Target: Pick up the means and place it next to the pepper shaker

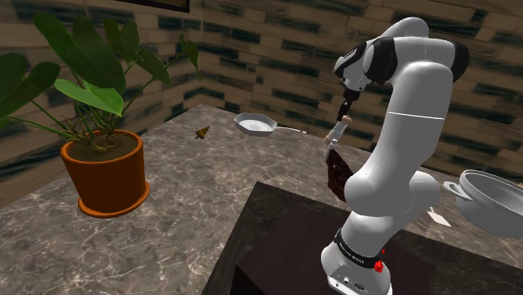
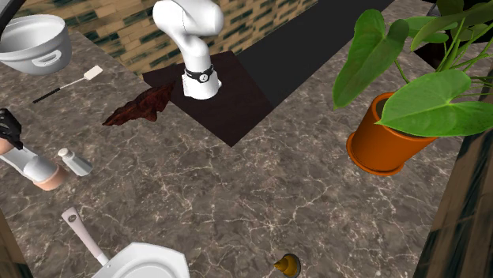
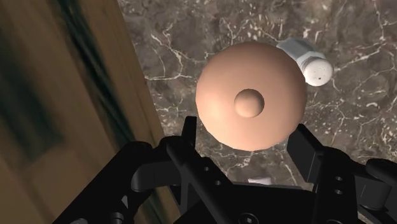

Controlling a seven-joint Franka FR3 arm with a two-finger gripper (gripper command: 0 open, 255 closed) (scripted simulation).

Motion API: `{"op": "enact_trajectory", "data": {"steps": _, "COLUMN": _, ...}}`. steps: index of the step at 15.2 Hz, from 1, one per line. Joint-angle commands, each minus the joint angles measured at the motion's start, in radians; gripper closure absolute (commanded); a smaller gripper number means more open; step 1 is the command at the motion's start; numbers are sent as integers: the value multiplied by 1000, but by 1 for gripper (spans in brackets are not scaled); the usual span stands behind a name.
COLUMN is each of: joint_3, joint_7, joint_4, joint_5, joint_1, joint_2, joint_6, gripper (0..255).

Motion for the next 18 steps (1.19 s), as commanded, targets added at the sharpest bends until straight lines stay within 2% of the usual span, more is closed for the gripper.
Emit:
{"op": "enact_trajectory", "data": {"steps": 1, "joint_3": 2, "joint_7": -6, "joint_4": -16, "joint_5": 8, "joint_1": -3, "joint_2": 10, "joint_6": 25, "gripper": 255}}
{"op": "enact_trajectory", "data": {"steps": 5, "joint_3": 7, "joint_7": -14, "joint_4": -44, "joint_5": 20, "joint_1": -5, "joint_2": 27, "joint_6": 68, "gripper": 255}}
{"op": "enact_trajectory", "data": {"steps": 13, "joint_3": 7, "joint_7": -14, "joint_4": -44, "joint_5": 20, "joint_1": -5, "joint_2": 27, "joint_6": 68, "gripper": 255}}
{"op": "enact_trajectory", "data": {"steps": 14, "joint_3": 7, "joint_7": -14, "joint_4": -44, "joint_5": 20, "joint_1": -5, "joint_2": 27, "joint_6": 68, "gripper": 0}}
{"op": "enact_trajectory", "data": {"steps": 18, "joint_3": 7, "joint_7": -14, "joint_4": -44, "joint_5": 20, "joint_1": -5, "joint_2": 27, "joint_6": 68, "gripper": 0}}
